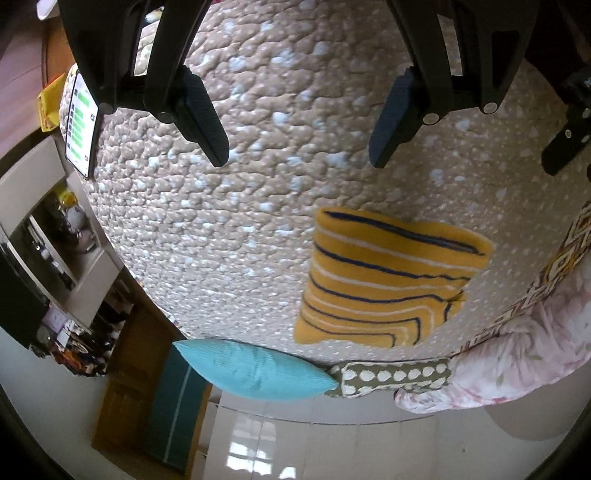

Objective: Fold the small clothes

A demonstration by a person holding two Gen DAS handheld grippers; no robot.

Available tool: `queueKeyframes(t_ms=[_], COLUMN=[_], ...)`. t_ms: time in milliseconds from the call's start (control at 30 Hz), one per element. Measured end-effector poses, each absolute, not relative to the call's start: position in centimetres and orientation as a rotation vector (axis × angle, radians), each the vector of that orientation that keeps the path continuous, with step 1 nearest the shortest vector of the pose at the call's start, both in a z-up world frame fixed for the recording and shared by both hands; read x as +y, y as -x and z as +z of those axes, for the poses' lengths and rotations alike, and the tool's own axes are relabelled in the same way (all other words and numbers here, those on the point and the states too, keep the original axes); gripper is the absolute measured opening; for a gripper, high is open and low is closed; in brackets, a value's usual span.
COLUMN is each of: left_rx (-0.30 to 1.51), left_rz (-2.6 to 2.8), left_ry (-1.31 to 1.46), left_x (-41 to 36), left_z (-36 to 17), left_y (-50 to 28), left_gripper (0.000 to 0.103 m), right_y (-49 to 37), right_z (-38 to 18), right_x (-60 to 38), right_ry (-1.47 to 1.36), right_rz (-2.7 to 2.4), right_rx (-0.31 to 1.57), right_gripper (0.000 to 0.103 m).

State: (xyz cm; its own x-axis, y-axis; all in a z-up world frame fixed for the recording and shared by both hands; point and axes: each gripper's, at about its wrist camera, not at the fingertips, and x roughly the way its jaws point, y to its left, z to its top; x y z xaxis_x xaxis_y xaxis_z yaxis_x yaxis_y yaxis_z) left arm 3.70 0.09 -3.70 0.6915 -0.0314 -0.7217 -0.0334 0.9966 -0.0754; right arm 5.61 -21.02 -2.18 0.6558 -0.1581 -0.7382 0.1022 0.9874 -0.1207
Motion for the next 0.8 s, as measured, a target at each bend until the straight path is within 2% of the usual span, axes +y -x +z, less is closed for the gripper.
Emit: queueKeyframes(t_ms=[800], left_rx=[0.897], left_rz=[-0.060], left_ry=[0.127], left_x=[-0.5], left_z=[-5.5], left_y=[-4.5], left_gripper=[0.103], right_y=[-5.7], right_z=[-3.8], right_x=[-19.5], right_ry=[0.095], right_rz=[-0.106], right_rx=[0.876], right_gripper=[0.082])
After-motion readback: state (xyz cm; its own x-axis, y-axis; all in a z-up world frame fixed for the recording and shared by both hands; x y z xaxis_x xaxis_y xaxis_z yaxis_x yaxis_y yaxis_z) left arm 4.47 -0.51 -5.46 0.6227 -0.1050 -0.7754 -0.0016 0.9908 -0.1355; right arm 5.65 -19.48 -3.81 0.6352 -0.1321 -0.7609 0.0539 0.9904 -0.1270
